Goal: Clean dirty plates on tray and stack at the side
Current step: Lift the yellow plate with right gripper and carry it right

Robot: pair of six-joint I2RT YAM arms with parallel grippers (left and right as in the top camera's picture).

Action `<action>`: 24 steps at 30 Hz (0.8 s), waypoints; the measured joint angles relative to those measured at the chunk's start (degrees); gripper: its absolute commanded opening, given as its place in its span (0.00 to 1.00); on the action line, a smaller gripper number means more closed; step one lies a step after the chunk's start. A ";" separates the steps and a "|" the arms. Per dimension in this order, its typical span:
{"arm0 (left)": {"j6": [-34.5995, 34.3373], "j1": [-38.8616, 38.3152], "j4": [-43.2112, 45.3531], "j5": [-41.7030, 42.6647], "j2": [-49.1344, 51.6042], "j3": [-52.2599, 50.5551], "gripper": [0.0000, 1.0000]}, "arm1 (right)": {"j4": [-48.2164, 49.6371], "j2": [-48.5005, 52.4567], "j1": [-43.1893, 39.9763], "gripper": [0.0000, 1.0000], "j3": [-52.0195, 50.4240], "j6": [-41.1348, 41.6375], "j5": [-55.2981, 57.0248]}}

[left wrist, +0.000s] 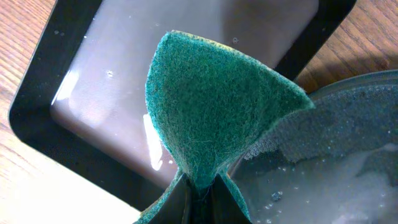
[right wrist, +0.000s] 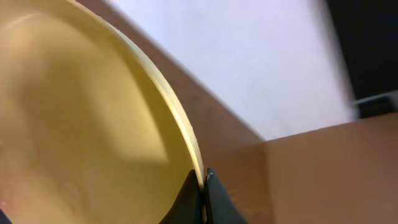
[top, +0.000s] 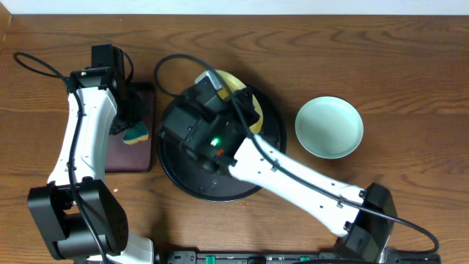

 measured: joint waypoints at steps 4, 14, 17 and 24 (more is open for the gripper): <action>0.00 0.02 -0.02 0.00 0.00 0.00 0.07 | -0.02 0.00 1.27 0.01 0.00 0.70 4.87; 0.00 0.04 -0.02 0.02 0.00 0.00 0.07 | -3.78 -0.35 -1.57 0.01 0.00 4.59 -7.52; 0.48 0.35 -0.04 0.02 0.00 0.00 0.07 | -4.02 -0.42 -6.95 0.01 0.00 5.22 -20.44; 3.85 1.14 -0.44 0.00 0.00 0.00 0.08 | -2.49 -0.52 -22.12 0.01 0.00 3.91 -49.11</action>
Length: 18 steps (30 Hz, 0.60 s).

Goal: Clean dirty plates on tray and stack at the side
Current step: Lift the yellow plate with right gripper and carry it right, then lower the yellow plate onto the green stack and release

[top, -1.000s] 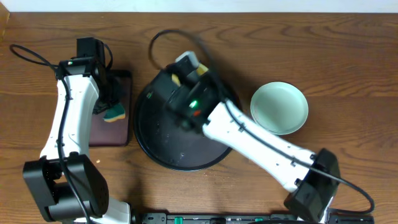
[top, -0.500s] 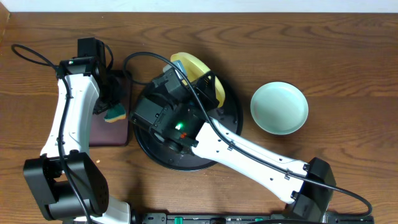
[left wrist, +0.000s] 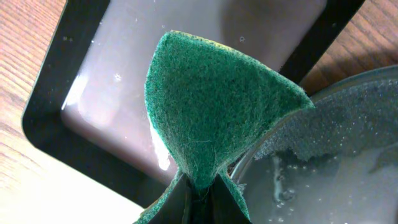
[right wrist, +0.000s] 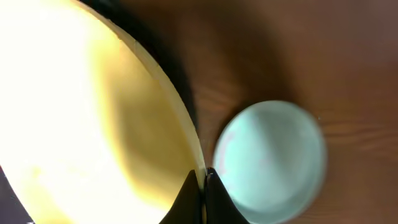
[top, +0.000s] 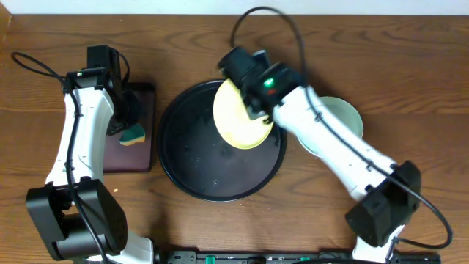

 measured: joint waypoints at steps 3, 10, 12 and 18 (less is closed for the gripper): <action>0.85 0.00 -0.02 0.02 0.00 0.00 0.07 | 0.37 -0.66 -5.29 0.01 0.00 -1.66 -9.33; 2.86 0.00 -0.26 0.00 0.00 0.00 0.08 | -4.94 -4.35 -20.41 0.01 0.00 -3.28 -19.74; 3.48 0.00 -0.35 0.00 0.00 0.00 0.07 | -7.30 -4.72 -24.83 0.01 0.00 -3.48 -20.35; 3.89 0.00 -0.39 -0.04 0.00 0.00 0.07 | -9.07 -4.94 -35.12 0.01 -3.56 -3.63 -19.39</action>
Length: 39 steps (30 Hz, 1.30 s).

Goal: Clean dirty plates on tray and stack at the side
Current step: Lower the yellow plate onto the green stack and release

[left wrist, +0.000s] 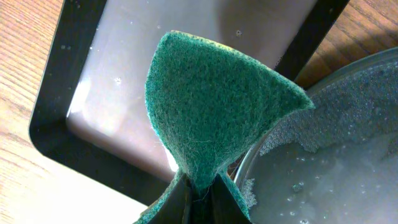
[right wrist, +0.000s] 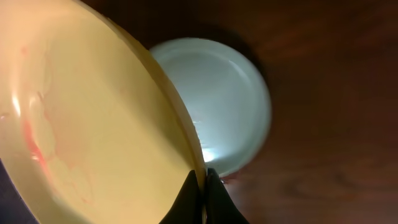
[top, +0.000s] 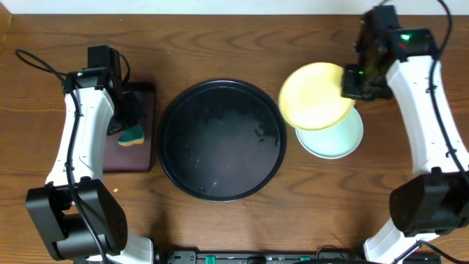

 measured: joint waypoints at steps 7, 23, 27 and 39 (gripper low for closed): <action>0.42 0.00 -0.02 0.02 0.00 0.00 0.07 | 8.28 -0.07 -5.88 0.01 -13.46 0.00 1.40; 2.97 0.00 -0.76 0.02 0.00 0.00 0.07 | 16.09 -0.09 -6.29 0.53 -23.26 -2.27 -0.70; 5.97 0.00 -0.83 0.02 0.00 0.13 0.07 | 12.87 -0.09 -6.27 0.63 -18.16 -4.96 -4.24; 13.46 1.09 7.98 0.00 0.76 0.13 0.07 | 14.21 -0.11 0.17 0.73 -5.42 -9.35 -13.11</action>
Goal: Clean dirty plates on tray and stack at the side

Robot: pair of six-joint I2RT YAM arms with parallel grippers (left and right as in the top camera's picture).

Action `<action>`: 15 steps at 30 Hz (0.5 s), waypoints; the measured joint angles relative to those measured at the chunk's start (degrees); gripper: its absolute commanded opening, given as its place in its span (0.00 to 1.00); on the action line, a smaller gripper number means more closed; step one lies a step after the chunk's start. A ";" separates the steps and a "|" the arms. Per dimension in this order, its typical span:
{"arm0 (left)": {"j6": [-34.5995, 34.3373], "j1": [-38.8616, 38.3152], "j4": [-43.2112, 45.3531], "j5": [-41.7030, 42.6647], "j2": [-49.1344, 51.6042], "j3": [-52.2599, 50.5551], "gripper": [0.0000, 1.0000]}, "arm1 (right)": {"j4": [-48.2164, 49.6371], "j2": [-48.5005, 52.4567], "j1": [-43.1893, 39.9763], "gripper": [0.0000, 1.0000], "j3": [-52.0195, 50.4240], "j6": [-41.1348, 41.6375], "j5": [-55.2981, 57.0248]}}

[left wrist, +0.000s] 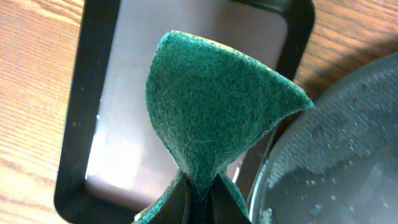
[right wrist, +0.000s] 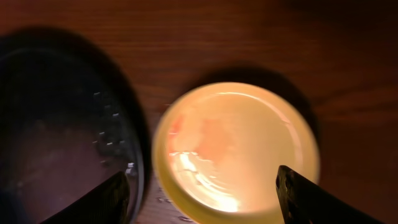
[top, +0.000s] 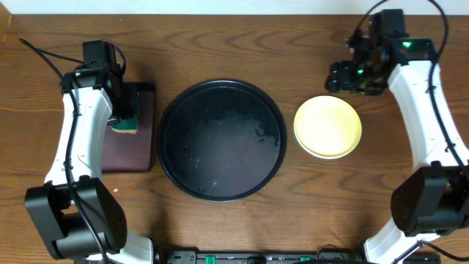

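Note:
The yellow plate [top: 327,127] lies flat to the right of the round black tray [top: 220,147], covering the plate under it. It shows faint reddish smears [right wrist: 236,149]. My right gripper [top: 339,78] hovers above the plate's far edge, open and holding nothing, its fingers [right wrist: 305,196] wide apart in the right wrist view. My left gripper [top: 122,117] is shut on a green sponge [left wrist: 211,112] over the small rectangular tray [top: 128,154]. The round tray [right wrist: 62,124] is wet and holds no plates.
The rectangular tray [left wrist: 93,93] holds shallow liquid and stands just left of the round tray [left wrist: 336,149]. Black cables loop over the table's far left and far right corners. Bare wooden tabletop surrounds everything.
My right gripper has let go of the yellow plate, which now lies flat on the pale green plate, and stands open above it. The left gripper with the sponge has shifted slightly over the rectangular tray.
My right gripper was shut on the yellow plate's rim over the round tray. Then it held the plate at the tray's right side, then over the pale green plate. The plate now rests there, released. My left gripper has held the sponge throughout.

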 measured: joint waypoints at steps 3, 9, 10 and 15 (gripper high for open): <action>0.33 0.72 1.88 -0.02 2.47 0.02 0.07 | 0.94 0.00 2.86 0.76 0.00 -0.09 -0.28; 1.40 0.94 4.00 -0.02 10.38 0.00 0.40 | 1.57 0.00 6.71 0.80 0.00 -0.09 0.74; 1.44 0.94 4.02 0.04 11.37 0.00 0.48 | 1.49 0.00 7.06 0.80 0.00 -0.11 1.09; 1.25 0.94 4.00 0.00 12.26 0.02 0.68 | 1.46 0.00 7.41 0.84 0.00 -0.11 1.62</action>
